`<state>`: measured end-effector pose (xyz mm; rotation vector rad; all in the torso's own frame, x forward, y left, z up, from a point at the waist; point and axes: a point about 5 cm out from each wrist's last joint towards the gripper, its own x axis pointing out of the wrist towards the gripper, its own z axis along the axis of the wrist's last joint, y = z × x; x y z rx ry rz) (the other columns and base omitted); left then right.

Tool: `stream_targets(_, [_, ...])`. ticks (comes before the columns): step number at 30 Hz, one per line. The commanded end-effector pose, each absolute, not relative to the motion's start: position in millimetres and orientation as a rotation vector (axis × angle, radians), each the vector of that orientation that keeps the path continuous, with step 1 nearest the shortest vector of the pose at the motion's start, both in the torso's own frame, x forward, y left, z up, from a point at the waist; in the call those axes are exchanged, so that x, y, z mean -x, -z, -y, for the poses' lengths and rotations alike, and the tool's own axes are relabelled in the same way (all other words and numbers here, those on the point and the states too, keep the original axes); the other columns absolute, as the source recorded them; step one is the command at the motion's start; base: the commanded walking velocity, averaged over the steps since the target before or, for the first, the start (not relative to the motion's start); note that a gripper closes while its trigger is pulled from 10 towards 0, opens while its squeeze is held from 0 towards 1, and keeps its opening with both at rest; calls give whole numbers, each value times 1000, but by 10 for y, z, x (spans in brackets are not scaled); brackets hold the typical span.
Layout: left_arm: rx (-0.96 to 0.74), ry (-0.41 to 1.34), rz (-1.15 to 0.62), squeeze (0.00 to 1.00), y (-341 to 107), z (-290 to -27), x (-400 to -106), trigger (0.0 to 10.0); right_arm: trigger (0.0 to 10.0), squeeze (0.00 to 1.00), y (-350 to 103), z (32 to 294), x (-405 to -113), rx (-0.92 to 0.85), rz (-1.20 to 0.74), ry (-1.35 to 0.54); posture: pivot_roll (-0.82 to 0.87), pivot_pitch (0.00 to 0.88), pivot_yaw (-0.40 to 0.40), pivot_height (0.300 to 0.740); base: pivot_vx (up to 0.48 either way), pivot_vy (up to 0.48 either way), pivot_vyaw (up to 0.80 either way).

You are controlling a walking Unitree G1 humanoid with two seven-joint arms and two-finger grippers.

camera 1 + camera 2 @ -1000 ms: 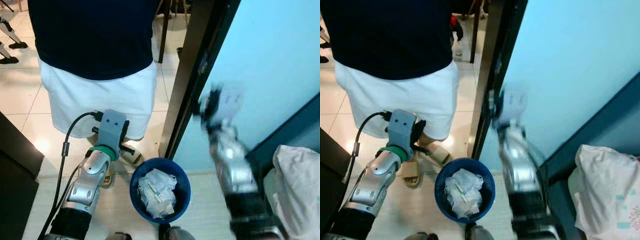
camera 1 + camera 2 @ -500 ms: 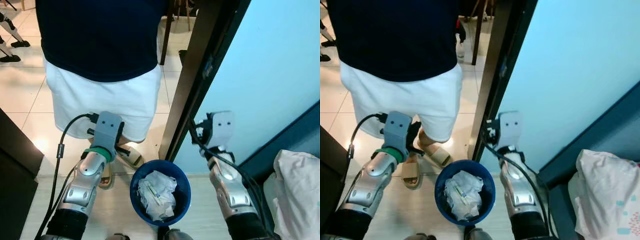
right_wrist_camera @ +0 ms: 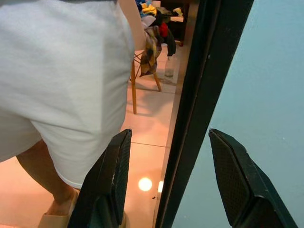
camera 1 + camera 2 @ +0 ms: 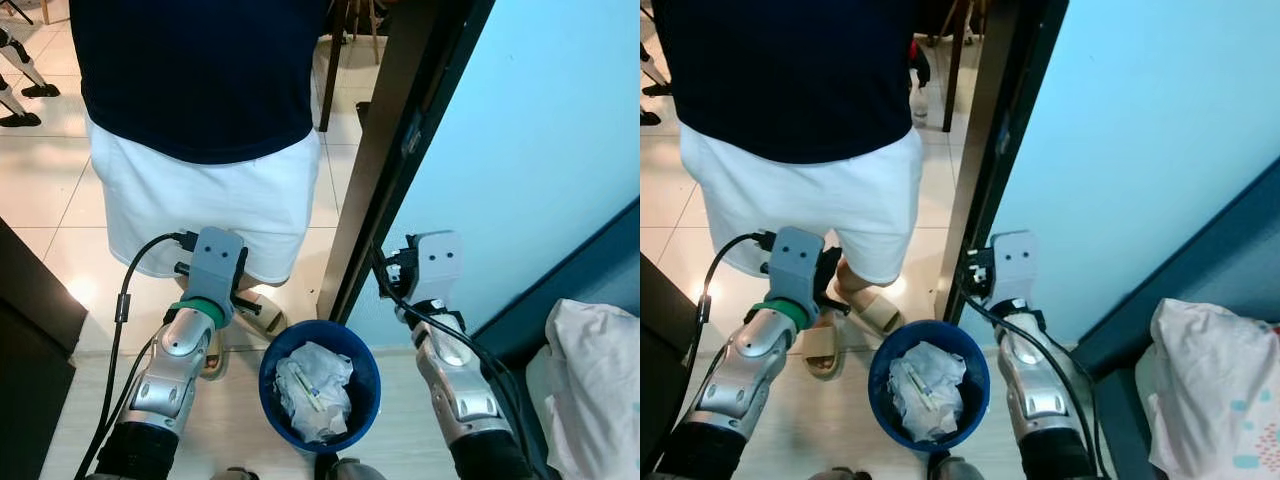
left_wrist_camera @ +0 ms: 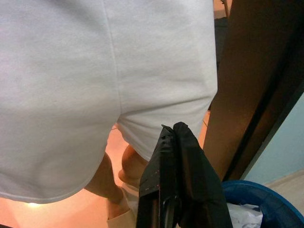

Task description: Clean up the room

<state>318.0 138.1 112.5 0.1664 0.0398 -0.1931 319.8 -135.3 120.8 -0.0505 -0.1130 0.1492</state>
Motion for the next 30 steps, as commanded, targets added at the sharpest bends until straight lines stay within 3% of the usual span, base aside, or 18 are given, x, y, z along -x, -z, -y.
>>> stream_targets(1, [-169,178,-55,0,-1066,-1401,-3145,10000,10000,0,-1169,1355,-3199,62,105,-155,13,92,12,726,0,0,0])
stream_targets(15, [-178,160,-49,0,-1096,-1435,-3127,10000,10000,0,-1168,1363,-3213,63,106,-146,15,111,25,726,-260,0,0])
stream_targets(30, [-188,165,-42,0,-1121,-1435,-3139,10000,10000,0,-1121,1345,-3222,60,95,-149,21,102,29,726,-403,0,0])
